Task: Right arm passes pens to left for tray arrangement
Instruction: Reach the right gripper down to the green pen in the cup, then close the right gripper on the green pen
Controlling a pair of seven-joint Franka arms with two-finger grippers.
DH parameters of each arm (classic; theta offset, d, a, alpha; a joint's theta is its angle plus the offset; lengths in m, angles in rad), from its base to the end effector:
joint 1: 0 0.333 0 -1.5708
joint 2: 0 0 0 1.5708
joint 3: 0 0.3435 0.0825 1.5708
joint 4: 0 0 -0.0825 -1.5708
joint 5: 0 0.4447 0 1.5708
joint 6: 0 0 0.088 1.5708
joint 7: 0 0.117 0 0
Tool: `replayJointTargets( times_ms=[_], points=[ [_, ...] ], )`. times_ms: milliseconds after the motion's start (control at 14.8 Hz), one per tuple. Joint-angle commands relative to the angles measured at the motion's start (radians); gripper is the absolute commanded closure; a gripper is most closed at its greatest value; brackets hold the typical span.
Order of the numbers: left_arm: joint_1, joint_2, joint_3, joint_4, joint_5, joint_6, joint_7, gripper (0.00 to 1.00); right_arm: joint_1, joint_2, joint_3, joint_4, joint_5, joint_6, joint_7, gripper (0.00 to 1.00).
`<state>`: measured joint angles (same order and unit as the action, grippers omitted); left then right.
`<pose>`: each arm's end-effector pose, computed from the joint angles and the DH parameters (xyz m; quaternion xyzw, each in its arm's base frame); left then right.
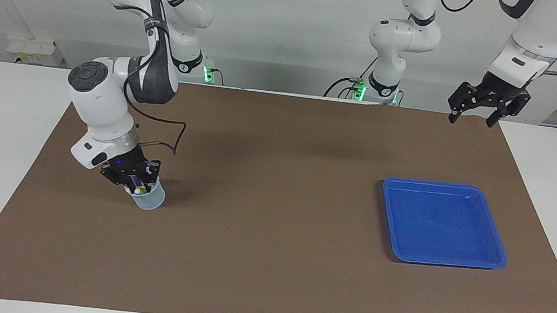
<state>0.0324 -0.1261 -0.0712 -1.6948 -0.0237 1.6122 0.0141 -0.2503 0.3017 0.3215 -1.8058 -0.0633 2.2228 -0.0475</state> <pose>0.5756 -0.0276 0.6543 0.9994 -0.0260 0.0215 0.0076 0.7047 0.0333 0.3838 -0.9954 -0.0668 -0.0655 0.0209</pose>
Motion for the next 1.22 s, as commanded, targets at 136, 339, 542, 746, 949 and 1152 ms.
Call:
replayJointTargets(
  times_ms=[136,339,542,746,949,1152],
  points=[
    [-0.005,-0.015,0.002,-0.002,-0.001,-0.017,0.000,0.00,-0.012,-0.026,0.007,-0.024,-0.010,0.003,0.018,0.68],
    [-0.005,-0.015,0.002,-0.002,-0.001,-0.017,-0.002,0.00,-0.020,-0.024,0.005,-0.024,-0.012,0.009,0.018,0.70],
    [-0.005,-0.015,0.002,-0.002,-0.001,-0.017,0.000,0.00,-0.020,-0.026,0.005,-0.026,-0.012,0.009,0.018,0.74],
    [-0.005,-0.015,0.002,-0.002,-0.001,-0.015,0.000,0.00,-0.020,-0.026,0.005,-0.026,-0.012,0.011,0.020,0.75],
    [-0.005,-0.015,0.002,-0.002,-0.001,-0.015,0.000,0.00,-0.020,-0.024,0.005,-0.026,-0.012,0.015,0.020,0.75],
    [-0.005,-0.015,0.002,-0.002,-0.001,-0.015,0.000,0.00,-0.021,-0.022,0.005,-0.029,-0.012,0.018,0.020,0.75]
  ],
)
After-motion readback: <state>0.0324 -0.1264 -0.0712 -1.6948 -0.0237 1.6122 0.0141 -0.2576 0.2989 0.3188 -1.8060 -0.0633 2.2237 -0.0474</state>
